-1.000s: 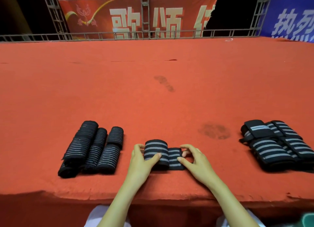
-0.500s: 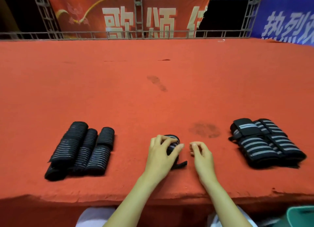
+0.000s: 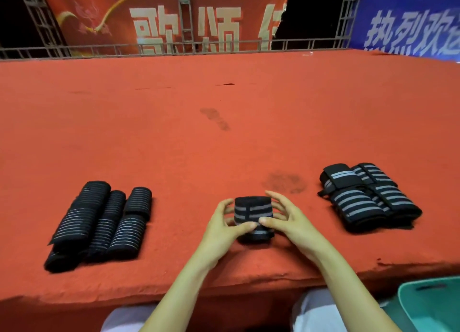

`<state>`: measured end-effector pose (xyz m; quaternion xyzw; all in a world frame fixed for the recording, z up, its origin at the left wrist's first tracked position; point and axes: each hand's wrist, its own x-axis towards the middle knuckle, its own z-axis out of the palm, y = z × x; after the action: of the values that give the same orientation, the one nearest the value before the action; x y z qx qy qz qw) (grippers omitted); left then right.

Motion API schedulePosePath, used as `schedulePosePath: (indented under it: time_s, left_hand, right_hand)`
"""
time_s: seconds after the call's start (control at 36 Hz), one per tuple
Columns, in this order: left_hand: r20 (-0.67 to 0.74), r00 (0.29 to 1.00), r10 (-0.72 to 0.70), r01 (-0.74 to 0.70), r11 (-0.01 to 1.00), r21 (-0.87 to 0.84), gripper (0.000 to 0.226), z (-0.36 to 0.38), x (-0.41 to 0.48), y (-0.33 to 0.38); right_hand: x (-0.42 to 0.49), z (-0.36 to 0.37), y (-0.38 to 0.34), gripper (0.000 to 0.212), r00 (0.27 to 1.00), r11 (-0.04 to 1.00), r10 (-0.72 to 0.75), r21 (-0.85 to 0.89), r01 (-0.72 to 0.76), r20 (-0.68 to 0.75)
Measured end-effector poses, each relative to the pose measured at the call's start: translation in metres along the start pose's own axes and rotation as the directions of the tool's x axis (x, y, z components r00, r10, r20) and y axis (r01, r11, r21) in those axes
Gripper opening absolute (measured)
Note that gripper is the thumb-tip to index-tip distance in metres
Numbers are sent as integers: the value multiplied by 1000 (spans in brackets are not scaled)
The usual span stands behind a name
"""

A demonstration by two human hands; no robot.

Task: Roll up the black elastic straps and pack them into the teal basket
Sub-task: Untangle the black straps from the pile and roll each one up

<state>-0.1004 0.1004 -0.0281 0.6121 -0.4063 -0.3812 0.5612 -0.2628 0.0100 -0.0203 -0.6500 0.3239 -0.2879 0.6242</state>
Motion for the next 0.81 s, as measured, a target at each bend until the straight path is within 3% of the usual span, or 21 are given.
schedulePosePath:
  time_s: [0.11, 0.25, 0.44, 0.64, 0.72, 0.81]
  left_hand:
    - [76, 980, 181, -191, 971, 145, 80, 9, -8, -5]
    - [196, 954, 227, -263, 947, 185, 66, 11, -12, -8]
    - [223, 944, 242, -297, 919, 259, 61, 8, -11, -6]
    - [199, 947, 253, -306, 898, 317, 67, 10, -15, -10]
    - [220, 948, 230, -291, 907, 304, 68, 10, -14, -8]
    - [246, 950, 194, -261, 924, 280, 68, 5, -12, -5]
  right_hand:
    - [-9, -18, -5, 69, 991, 991, -87, -94, 97, 99]
    - [-21, -29, 1, 70, 983, 981, -81, -162, 108, 163]
    - [-26, -19, 9, 74, 981, 956, -156, -234, 179, 117]
    - [-34, -12, 13, 90, 974, 856, -203, -464, 228, 104]
    - [-36, -14, 6, 79, 975, 876, -173, -432, 217, 140]
    - [-32, -12, 0, 69, 976, 836, -180, -504, 218, 123]
